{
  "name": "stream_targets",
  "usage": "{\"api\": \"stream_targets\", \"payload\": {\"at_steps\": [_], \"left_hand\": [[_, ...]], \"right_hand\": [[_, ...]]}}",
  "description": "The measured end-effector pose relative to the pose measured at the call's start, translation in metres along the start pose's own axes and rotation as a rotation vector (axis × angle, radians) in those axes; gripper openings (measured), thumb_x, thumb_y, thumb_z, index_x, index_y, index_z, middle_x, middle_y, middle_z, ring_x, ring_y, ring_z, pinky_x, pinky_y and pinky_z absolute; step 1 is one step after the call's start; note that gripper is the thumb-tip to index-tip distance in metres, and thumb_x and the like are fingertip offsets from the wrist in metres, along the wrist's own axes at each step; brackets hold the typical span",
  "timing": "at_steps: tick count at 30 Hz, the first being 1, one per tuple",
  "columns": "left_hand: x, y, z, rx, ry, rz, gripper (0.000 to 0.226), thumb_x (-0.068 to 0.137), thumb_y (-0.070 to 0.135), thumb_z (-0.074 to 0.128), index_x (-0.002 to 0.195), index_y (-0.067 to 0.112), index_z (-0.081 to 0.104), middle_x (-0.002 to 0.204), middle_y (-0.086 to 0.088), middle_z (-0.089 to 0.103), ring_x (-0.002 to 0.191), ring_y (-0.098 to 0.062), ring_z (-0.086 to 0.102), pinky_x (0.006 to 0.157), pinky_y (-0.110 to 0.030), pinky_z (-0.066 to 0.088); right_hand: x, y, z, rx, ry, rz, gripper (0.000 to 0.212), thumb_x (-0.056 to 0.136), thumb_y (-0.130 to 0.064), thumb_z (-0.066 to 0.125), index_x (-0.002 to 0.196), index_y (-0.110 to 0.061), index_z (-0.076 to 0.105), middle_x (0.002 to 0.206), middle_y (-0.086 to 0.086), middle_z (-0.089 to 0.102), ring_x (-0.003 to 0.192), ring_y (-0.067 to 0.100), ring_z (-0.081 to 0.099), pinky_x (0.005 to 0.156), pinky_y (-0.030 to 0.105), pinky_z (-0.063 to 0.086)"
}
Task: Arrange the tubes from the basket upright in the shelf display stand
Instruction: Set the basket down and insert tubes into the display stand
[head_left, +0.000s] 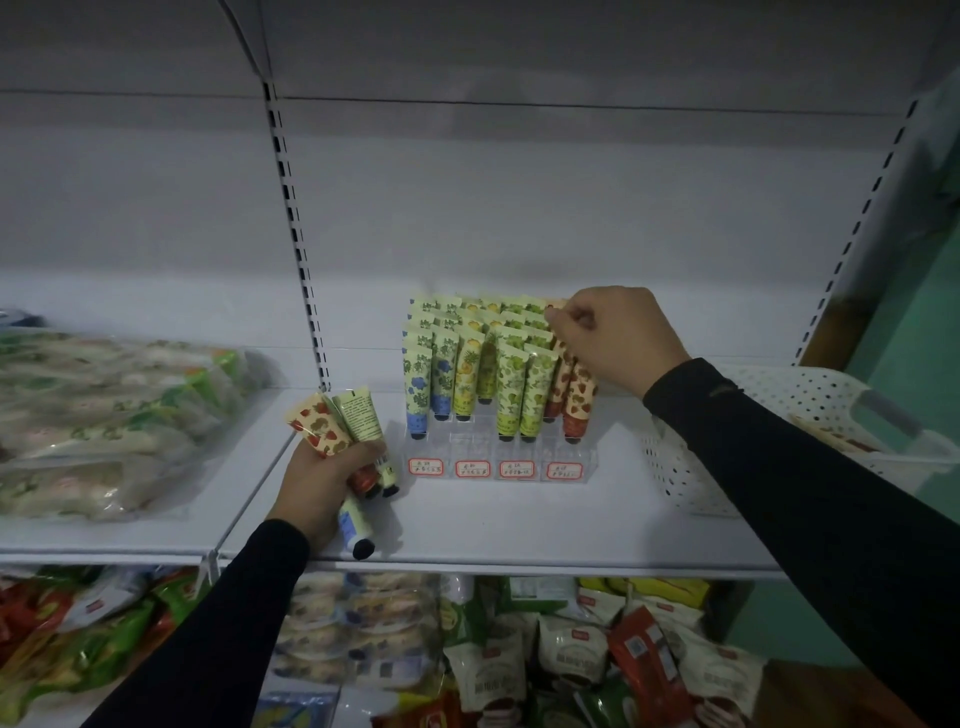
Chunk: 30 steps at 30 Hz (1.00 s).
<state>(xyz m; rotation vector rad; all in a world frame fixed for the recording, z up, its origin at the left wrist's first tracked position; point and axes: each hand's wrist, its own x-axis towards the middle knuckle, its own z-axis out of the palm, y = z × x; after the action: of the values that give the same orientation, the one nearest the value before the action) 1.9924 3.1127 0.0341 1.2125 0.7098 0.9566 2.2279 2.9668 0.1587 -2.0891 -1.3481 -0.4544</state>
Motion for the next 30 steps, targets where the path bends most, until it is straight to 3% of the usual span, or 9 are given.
{"api": "stream_targets", "payload": {"at_steps": [3,6,11,17,22,25,30], "left_hand": [[0.001,0.0,-0.001,0.007,-0.001,0.004,0.014,0.087,-0.006,0.062,0.094,0.006,0.065,0.079,-0.009,0.072,0.062,-0.019,0.07,0.05,-0.028,0.055],[0.0,0.0,0.0,0.003,-0.007,0.011,0.014,0.087,-0.007,0.062,0.093,0.006,0.065,0.079,-0.009,0.071,0.061,-0.019,0.07,0.049,-0.028,0.055],[-0.001,0.0,0.001,-0.003,-0.01,0.008,0.014,0.087,-0.007,0.061,0.094,0.004,0.064,0.075,-0.007,0.071,0.059,-0.018,0.07,0.048,-0.027,0.054],[0.005,-0.003,-0.004,0.047,-0.012,0.011,0.015,0.086,-0.003,0.064,0.096,0.009,0.066,0.079,-0.005,0.074,0.071,-0.023,0.071,0.06,-0.034,0.055],[0.002,-0.001,-0.001,0.028,-0.007,0.011,0.015,0.086,-0.005,0.063,0.093,0.007,0.065,0.074,-0.005,0.072,0.063,-0.02,0.069,0.051,-0.03,0.054],[0.001,0.001,0.001,-0.004,-0.002,-0.003,0.014,0.087,-0.007,0.062,0.094,0.005,0.064,0.074,-0.007,0.071,0.058,-0.019,0.069,0.048,-0.028,0.054],[0.003,0.004,-0.004,0.011,0.0,0.019,0.014,0.086,-0.003,0.065,0.099,0.002,0.064,0.085,-0.015,0.07,0.067,-0.024,0.069,0.056,-0.033,0.056]], "right_hand": [[0.001,0.005,-0.008,-0.04,0.024,0.031,0.033,0.096,-0.038,0.054,0.087,-0.011,0.071,0.082,-0.001,0.069,0.079,0.015,0.061,0.072,0.023,0.041],[0.001,0.008,-0.011,-0.101,-0.081,0.054,0.03,0.093,-0.038,0.059,0.089,-0.011,0.072,0.086,0.0,0.07,0.085,0.017,0.063,0.077,0.027,0.047],[0.0,0.008,-0.006,-0.143,-0.142,0.07,0.032,0.091,-0.036,0.06,0.077,-0.01,0.074,0.081,0.003,0.07,0.081,0.018,0.063,0.071,0.027,0.046],[0.005,0.01,0.002,-0.198,-0.082,0.035,0.036,0.09,-0.03,0.06,0.075,0.002,0.07,0.077,0.017,0.07,0.073,0.029,0.065,0.07,0.036,0.053],[0.006,0.009,0.003,-0.182,-0.079,0.058,0.038,0.09,-0.034,0.06,0.072,-0.002,0.07,0.074,0.013,0.069,0.07,0.023,0.062,0.064,0.03,0.047],[0.003,0.008,0.0,-0.134,-0.067,0.066,0.04,0.093,-0.039,0.057,0.075,-0.006,0.072,0.075,0.007,0.069,0.075,0.019,0.063,0.069,0.029,0.047],[0.001,0.008,-0.008,-0.112,-0.004,0.038,0.044,0.094,-0.037,0.055,0.071,-0.003,0.069,0.071,0.011,0.068,0.071,0.023,0.062,0.073,0.033,0.051]]}}
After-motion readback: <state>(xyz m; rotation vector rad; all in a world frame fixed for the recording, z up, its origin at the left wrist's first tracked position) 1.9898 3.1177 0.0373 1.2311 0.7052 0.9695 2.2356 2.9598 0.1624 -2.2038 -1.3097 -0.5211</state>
